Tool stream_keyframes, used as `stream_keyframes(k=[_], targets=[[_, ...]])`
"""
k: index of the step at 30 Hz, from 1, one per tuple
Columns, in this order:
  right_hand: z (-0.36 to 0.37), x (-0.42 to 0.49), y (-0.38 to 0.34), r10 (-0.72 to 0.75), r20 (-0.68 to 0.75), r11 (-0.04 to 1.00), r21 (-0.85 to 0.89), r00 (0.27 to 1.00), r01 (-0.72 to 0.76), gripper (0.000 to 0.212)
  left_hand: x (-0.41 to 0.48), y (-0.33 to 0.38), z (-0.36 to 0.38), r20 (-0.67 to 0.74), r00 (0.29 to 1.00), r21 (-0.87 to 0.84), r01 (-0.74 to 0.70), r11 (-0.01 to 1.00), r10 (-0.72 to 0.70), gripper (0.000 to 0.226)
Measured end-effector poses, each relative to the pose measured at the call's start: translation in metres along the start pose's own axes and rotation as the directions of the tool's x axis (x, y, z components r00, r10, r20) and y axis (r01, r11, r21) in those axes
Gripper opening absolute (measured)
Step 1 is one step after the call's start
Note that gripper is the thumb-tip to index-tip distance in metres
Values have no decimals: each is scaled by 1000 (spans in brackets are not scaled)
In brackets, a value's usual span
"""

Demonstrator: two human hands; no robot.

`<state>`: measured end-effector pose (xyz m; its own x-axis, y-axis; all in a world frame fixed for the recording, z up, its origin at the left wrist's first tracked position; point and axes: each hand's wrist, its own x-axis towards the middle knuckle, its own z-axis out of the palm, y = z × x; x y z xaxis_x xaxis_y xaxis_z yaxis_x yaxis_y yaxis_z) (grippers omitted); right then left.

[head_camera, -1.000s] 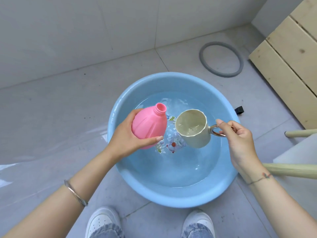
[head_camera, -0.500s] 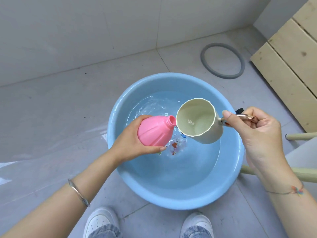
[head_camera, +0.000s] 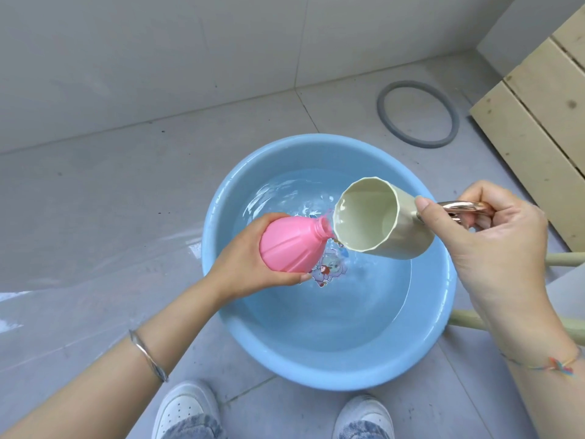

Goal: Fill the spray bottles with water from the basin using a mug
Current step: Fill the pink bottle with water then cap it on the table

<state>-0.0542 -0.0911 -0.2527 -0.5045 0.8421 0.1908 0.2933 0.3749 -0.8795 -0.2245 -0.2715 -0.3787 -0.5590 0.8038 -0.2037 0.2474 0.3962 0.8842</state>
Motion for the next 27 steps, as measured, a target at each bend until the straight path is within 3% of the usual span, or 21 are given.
stream_keyframes(k=[27], targets=[[1,4,-17,-282,46,935,-212,958,286,42,1,-2,1,-8,1000,22,28,999,-28,91]])
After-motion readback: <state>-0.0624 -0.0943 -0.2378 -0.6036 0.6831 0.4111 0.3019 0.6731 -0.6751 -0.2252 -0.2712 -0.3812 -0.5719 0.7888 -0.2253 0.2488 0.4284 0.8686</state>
